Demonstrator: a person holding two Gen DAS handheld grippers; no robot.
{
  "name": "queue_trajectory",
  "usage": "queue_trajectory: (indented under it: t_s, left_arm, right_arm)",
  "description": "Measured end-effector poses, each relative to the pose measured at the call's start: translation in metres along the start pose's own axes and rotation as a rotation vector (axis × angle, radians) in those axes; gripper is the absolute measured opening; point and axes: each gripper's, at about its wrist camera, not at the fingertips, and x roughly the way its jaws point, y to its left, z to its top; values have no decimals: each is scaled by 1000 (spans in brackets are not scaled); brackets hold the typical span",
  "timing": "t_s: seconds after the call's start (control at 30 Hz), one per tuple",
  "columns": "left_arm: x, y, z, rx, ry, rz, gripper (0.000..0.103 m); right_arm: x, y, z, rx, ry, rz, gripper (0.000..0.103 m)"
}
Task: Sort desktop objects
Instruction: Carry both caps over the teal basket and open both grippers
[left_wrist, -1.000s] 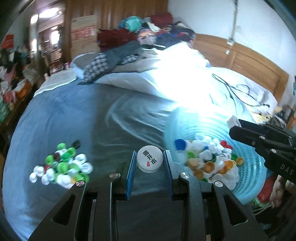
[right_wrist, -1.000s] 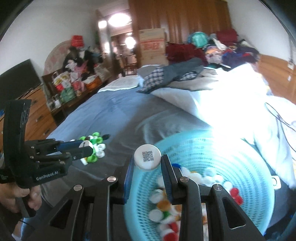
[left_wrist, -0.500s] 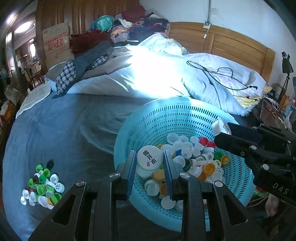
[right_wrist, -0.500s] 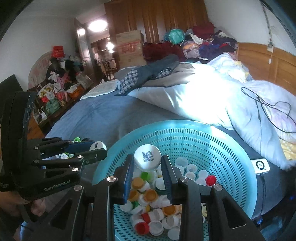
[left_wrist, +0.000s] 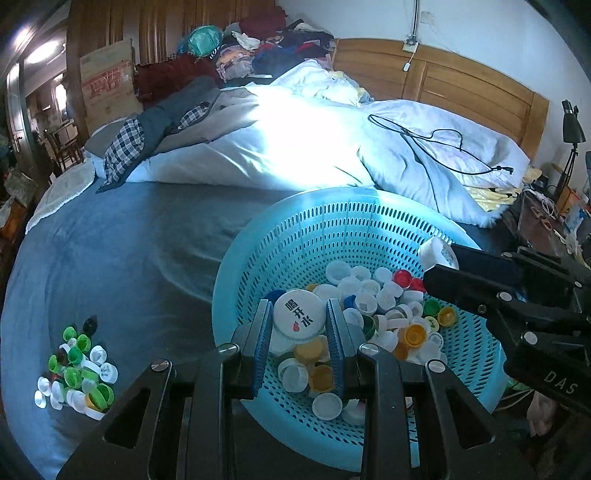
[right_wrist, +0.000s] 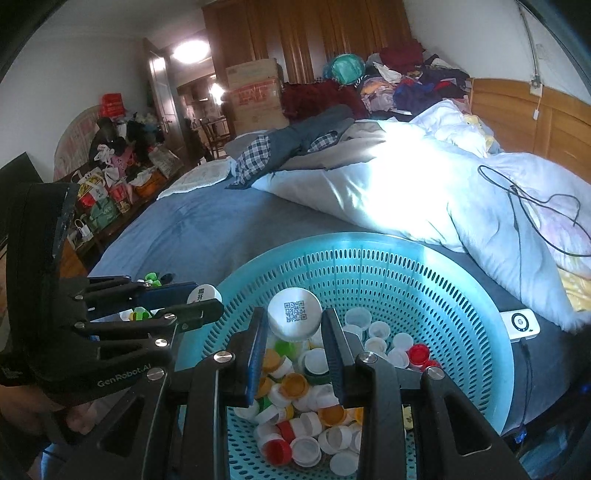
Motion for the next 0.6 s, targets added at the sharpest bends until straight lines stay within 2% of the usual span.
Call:
queue_trajectory:
  t_s: [0.3,0.33,0.37,0.4,0.43,0.5,0.6]
  left_arm:
    - [0,-2,-1,2,-7,-14,25]
    - [0,-2,-1,2,-6,-16,26]
    - [-1,-1,-1,2,-8,-15,28]
    - [-2,-1,-2,1,-12,-13,34]
    - [-3,0,-2,0,-18,-11,39]
    - [-5,5,-4,-10,-28,1,43]
    - [-9,24,-14,-38,-37,23,44]
  right_arm:
    - [2,-2,0,0,1,-11,33]
    - [1,-2,0,1,-2,-14,41]
    - [1,-1,-1,2,-5,-17,52]
    - [0,-1,0,3,-7,-16,56]
    - [0,0,0,1,-8,-16,58]
    - [1,3,1,-6,-4,-16,58]
    - [3,8,1,-12,-3,-5,58]
